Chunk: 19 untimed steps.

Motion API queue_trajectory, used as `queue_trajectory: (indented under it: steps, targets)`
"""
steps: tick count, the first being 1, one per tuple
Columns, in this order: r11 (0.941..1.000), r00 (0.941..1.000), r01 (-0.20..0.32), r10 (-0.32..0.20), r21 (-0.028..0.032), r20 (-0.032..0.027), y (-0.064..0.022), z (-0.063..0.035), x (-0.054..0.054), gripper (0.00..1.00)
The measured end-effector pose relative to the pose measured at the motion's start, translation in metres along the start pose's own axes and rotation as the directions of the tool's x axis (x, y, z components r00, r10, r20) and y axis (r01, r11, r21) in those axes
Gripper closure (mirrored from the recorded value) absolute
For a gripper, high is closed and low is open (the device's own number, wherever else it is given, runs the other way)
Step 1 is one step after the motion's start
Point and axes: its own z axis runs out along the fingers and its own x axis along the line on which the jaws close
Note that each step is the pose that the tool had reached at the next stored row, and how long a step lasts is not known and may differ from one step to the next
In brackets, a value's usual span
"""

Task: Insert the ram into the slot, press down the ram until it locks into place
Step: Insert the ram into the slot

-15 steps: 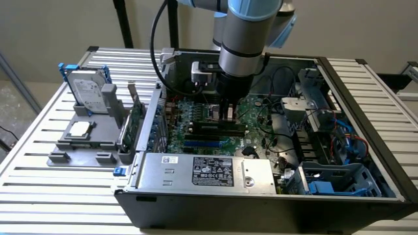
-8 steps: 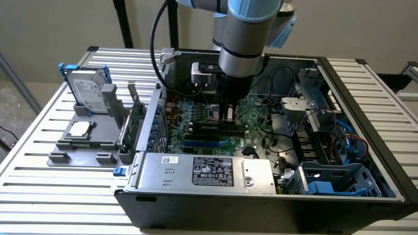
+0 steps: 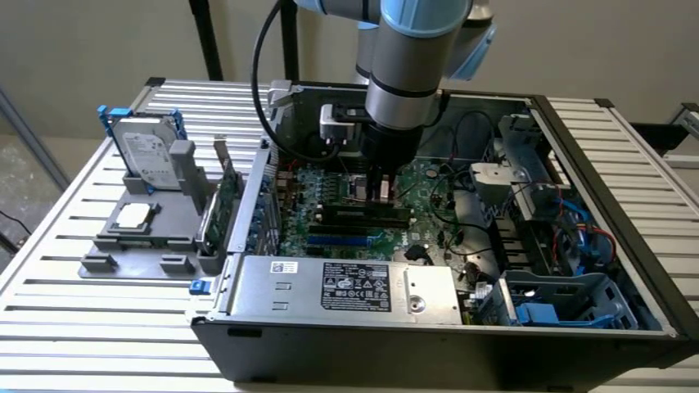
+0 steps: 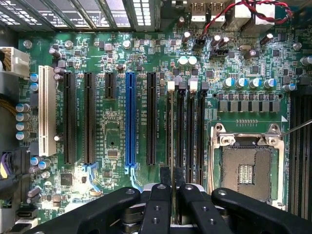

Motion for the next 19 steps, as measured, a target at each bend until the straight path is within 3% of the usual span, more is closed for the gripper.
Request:
queue_trajectory:
  steps: [19]
  targets:
    - [0.9999, 1.0, -0.01, 0.01, 0.0019, -0.0002, 0.0004, 0.0007, 0.0, 0.87]
